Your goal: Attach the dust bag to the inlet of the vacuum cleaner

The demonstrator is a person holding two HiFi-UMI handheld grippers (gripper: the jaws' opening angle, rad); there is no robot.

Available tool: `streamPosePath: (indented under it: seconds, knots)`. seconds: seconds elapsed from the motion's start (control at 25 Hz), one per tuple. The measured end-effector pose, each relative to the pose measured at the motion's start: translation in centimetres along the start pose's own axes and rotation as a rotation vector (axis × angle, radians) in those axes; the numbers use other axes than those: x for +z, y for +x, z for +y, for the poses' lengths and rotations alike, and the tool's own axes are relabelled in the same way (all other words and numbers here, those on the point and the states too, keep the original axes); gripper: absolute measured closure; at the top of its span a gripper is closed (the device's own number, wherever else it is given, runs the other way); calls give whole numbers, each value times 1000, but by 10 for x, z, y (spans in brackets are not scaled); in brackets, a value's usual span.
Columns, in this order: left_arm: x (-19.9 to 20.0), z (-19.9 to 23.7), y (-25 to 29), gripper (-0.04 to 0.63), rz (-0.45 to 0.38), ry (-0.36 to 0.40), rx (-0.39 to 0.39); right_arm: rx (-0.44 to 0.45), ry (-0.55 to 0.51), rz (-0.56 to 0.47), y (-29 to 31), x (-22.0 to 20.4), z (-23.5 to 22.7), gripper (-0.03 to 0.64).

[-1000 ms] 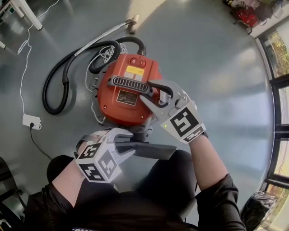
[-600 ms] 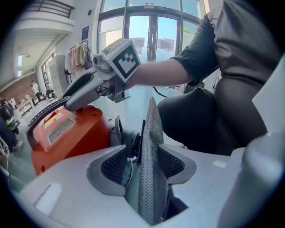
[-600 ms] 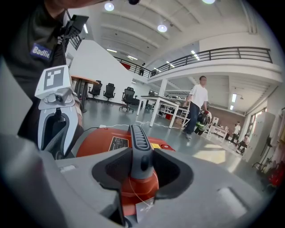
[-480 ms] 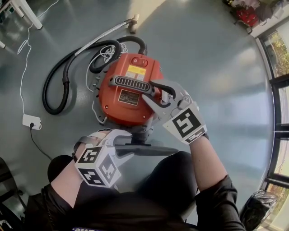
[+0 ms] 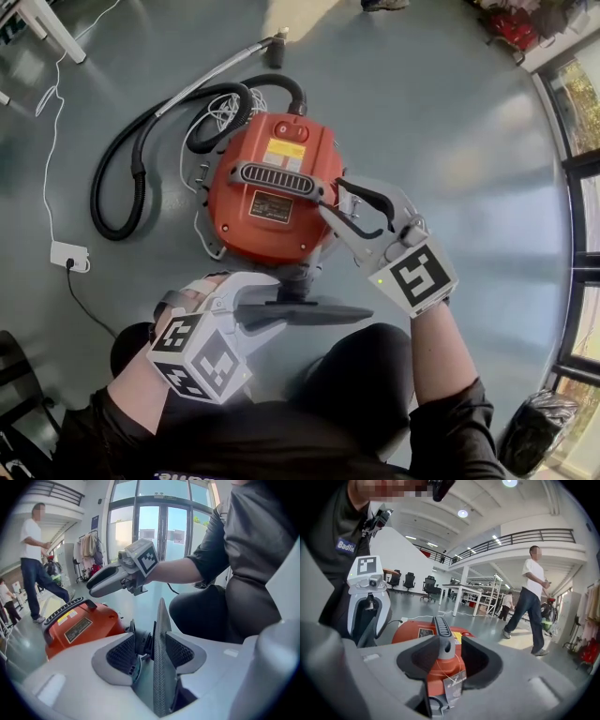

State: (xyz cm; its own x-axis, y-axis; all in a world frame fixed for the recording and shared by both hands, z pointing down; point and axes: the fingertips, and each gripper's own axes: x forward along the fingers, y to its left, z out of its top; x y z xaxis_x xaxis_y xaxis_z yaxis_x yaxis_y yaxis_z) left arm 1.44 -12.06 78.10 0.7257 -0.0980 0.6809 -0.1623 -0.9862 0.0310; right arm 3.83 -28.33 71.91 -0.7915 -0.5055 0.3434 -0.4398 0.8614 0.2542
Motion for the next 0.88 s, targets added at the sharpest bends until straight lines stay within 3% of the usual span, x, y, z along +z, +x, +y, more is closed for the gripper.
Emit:
streamPosePath:
  seconds: [0.4,0.56,0.72,0.88]
  knots:
    - [30,13,-20,391,-82,-68,15,-68,145,-85,-32,37,8,482]
    - [49,17,-44,403,-89,-92,35,-85,210,-42,-48,49,12,482]
    - [71,7,-78,430,-74,-151,32,-35,237,86,-69,64,31,482]
    - [100,-2,-121,434,-62,-190,49,-26,303,127,-91,104,42,482]
